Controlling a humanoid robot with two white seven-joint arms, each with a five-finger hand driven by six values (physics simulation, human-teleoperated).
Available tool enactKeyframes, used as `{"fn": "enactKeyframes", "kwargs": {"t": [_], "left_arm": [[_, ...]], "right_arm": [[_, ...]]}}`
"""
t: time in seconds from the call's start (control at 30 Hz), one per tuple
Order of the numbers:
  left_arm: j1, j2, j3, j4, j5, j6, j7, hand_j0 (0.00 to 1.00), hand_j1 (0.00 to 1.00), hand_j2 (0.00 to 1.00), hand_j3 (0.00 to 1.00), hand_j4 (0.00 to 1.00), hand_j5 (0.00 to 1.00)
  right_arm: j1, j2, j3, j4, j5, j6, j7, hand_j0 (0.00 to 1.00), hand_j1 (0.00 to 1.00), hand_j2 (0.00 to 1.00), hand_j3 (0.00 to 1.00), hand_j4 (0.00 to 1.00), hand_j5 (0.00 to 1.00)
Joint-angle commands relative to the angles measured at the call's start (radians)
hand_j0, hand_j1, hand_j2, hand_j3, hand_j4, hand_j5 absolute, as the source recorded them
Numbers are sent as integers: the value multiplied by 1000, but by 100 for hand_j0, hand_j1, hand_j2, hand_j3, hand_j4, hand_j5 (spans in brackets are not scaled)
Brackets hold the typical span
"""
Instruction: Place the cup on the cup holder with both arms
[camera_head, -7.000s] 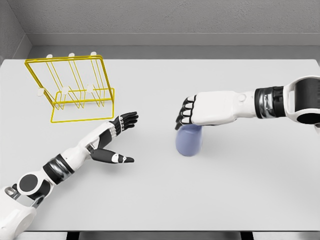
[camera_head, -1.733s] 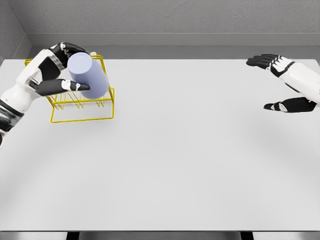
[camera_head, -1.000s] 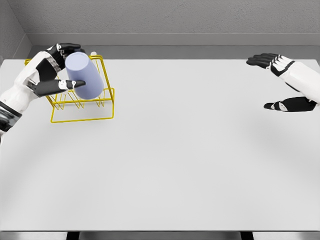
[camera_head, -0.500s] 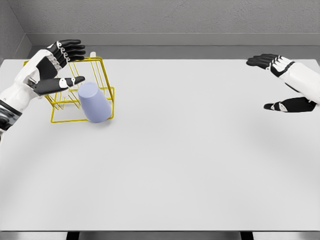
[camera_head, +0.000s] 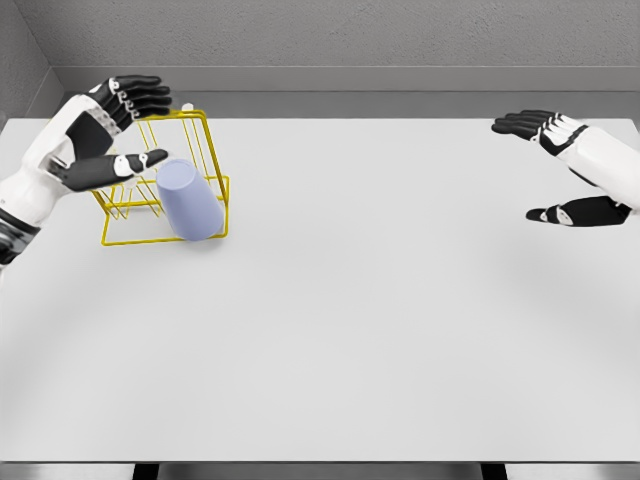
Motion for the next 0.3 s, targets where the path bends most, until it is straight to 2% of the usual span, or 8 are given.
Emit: {"fn": "enactKeyframes", "kwargs": {"t": [0.0,0.07,0.27], "left_arm": [[3,46,1,-9,28,-66,0,77,77,77,77,77,77],[38,84,4,-9,51,-132,0,77,77,77,77,77,77],[192,141,127,-66,89,-201,-1,80,80,80,80,80,80]], "right_arm": [[0,6,-1,1,-8,3,-1,100,100,100,100,100,100],[0,7,-1,-2,-8,3,-1,100,100,100,100,100,100],[0,7,-1,-2,-8,3,-1,100,100,100,100,100,100]]}}
